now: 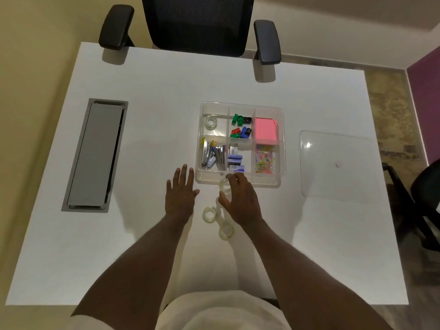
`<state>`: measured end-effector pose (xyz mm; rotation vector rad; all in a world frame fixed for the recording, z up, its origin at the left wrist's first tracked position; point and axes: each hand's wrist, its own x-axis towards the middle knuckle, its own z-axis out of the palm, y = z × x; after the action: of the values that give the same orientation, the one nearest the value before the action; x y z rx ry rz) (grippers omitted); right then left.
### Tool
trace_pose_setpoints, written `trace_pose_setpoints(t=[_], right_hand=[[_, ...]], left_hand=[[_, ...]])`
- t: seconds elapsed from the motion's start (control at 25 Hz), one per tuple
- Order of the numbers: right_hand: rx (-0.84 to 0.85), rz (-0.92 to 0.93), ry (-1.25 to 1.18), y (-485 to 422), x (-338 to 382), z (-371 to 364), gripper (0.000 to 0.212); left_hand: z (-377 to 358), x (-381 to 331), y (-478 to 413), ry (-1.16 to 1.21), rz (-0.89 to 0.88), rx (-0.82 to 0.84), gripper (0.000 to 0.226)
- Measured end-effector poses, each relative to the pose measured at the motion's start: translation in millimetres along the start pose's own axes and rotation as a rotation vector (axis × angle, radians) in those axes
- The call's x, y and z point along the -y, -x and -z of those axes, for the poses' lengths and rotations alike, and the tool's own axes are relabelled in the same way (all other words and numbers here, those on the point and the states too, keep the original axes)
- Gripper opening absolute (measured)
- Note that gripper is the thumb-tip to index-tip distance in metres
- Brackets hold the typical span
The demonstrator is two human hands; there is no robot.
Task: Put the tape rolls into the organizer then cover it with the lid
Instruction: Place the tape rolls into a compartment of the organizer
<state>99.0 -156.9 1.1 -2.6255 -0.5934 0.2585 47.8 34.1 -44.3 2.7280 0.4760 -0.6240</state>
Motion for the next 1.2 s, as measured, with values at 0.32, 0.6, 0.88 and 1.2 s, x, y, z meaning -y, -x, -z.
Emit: trace_pose_setpoints(t=[0.32, 0.6, 0.88, 1.2], right_hand=[[-0.039, 0.069, 0.029, -137.8, 19.2, 33.4, 0.053], [0.057, 0.092, 0.375, -217.0, 21.1, 31.4, 0.04], [0.109, 0.101, 0.561, -243.4, 17.0, 15.0, 0.028], [0.074, 0.127, 0.557, -240.6, 12.6, 17.7, 0.029]], left_hand=[[-8.2, 4.4, -4.4, 0.013, -0.007, -0.028, 0.074], [-15.3, 3.7, -7.7, 0.028, 0.008, -0.039, 0.075], [-22.0, 5.9, -9.6, 0.031, 0.012, -0.036, 0.075], [-17.8, 3.7, -10.0, 0.017, 0.021, 0.0, 0.075]])
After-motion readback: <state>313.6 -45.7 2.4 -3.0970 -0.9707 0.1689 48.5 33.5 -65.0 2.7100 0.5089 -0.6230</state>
